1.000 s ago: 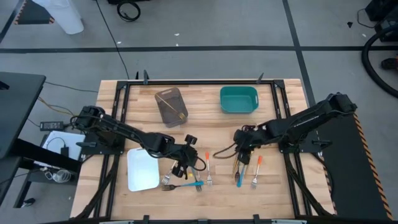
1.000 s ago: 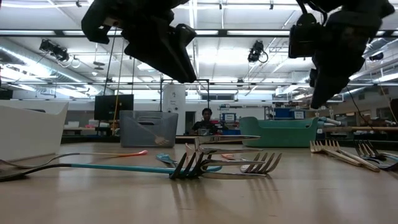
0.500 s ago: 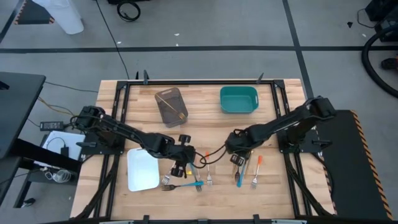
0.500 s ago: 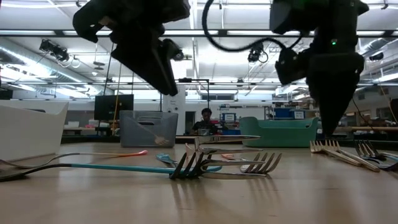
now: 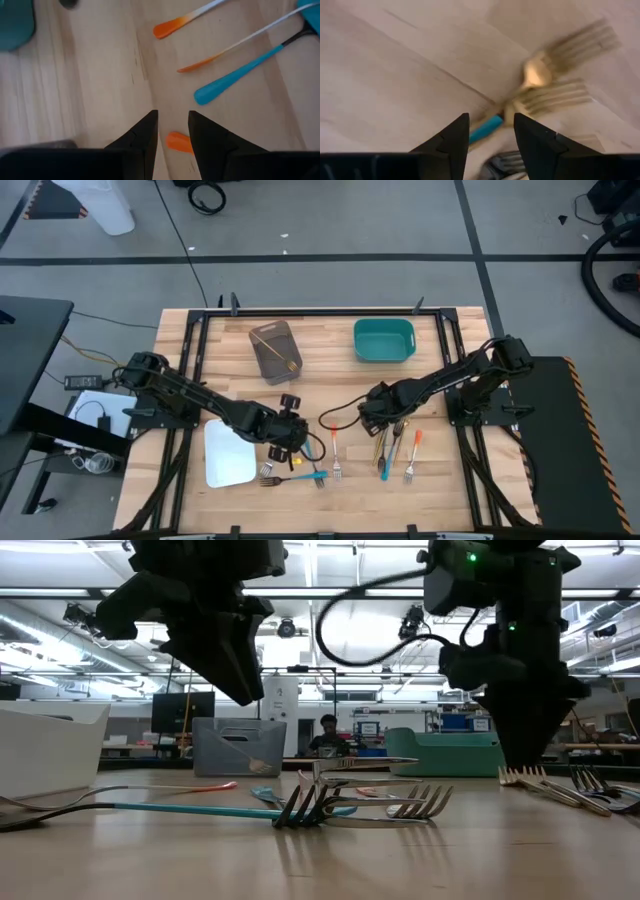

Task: Sort silverware by color (type)
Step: Put the gold fork into the black bin

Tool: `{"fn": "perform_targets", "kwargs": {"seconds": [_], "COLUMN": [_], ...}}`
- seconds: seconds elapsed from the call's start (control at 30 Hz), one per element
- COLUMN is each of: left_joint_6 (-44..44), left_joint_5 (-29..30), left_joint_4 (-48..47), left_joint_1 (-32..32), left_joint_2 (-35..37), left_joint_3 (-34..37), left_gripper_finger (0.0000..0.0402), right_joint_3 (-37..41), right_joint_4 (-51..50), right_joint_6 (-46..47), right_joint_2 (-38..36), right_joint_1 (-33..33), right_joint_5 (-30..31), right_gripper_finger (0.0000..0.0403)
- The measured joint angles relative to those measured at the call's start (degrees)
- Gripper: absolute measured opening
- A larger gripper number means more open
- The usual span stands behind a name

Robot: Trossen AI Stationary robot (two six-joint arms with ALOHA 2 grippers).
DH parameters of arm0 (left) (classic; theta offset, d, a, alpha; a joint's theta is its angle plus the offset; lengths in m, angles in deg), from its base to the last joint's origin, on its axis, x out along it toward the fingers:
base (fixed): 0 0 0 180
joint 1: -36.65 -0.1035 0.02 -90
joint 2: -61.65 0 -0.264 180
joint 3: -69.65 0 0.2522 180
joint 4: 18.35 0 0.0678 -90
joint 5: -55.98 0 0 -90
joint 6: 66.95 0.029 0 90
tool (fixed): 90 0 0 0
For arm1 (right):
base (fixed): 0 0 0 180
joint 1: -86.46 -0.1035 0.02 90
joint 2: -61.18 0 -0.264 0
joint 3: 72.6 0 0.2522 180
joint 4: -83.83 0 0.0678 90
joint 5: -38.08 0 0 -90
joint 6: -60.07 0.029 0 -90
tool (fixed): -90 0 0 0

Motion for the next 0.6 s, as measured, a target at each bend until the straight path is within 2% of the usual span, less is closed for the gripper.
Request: {"fn": "perform_targets", "kwargs": {"seconds": [0.23,0.37,0.6], "left_joint_6": [2.2,6.3,8.3], "left_joint_5": [0.0,-3.2,-3.8], "left_joint_4": [2.2,11.7,13.1], "left_joint_1": [0.0,-0.1,-0.1], "left_joint_2": [0.0,0.0,0.5], "left_joint_3": [0.3,5.9,7.5], "left_gripper_finger": [0.0116,0.0116,0.0116], "right_joint_3": [0.0,0.0,0.0], "right_joint_4": [-0.6,-0.7,-1.0], "right_joint_6": [7.3,10.8,15.1], "right_joint_2": [0.0,0.0,0.7], "right_joint_1": [-0.6,-1.2,-1.6], "right_joint_5": [3.3,4.7,6.8], "right_gripper_finger": [0.0159,0.0155,0.0144]}}
